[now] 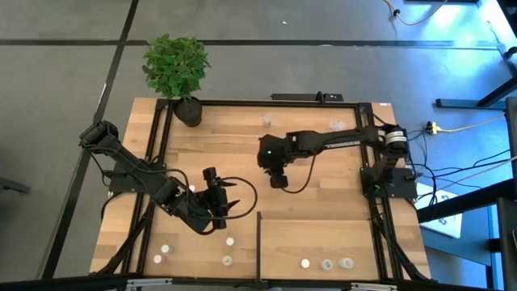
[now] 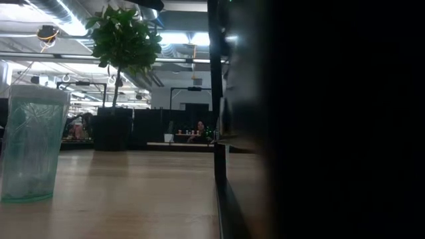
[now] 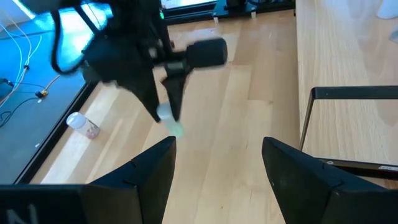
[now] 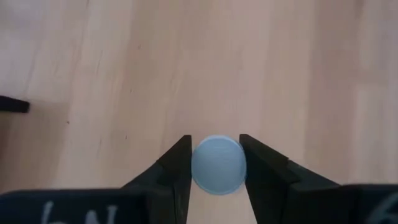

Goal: Pick and place medicine bottles onto shelf by color
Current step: Put the top green pill bottle on the shelf

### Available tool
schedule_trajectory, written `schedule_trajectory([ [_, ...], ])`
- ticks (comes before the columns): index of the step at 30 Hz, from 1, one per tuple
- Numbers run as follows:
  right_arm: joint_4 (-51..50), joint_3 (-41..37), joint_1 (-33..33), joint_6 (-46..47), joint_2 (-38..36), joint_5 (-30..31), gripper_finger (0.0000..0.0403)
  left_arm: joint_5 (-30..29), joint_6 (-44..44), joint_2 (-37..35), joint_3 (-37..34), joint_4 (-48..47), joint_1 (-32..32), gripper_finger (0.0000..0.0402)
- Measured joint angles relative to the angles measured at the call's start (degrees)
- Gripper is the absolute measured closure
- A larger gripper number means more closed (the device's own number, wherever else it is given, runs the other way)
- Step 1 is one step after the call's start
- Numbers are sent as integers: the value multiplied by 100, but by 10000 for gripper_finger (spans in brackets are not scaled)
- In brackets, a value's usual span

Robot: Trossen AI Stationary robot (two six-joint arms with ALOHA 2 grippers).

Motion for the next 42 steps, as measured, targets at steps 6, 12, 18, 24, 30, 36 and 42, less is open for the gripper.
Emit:
schedule_trajectory([
  [6, -607, 2, 259, 282, -605, 469, 279, 23, 0, 0, -2, 0, 0, 169],
  [12, -851, 2, 897, 841, -1156, 622, 279, -10, 144, 0, -2, -11, 9, 169],
  [18, -902, 2, 1582, 1228, -1318, 1217, 279, 62, 152, 0, -2, 15, 54, 169],
  [24, -869, 2, 2118, 1621, -1296, 1222, 279, 627, -30, 0, -1, 69, 46, 169],
  [30, -822, 2, 2593, 2035, -1296, 1224, 279, 1355, -26, 0, -1, 521, 39, 169],
  [36, -829, 62, 3063, 2349, -1293, 1332, 279, 1927, 333, 0, -1, 1047, -29, 169],
  [42, -824, 322, 3510, 2431, -1250, 1767, 279, 2055, 441, 0, 0, 1309, -242, 169],
])
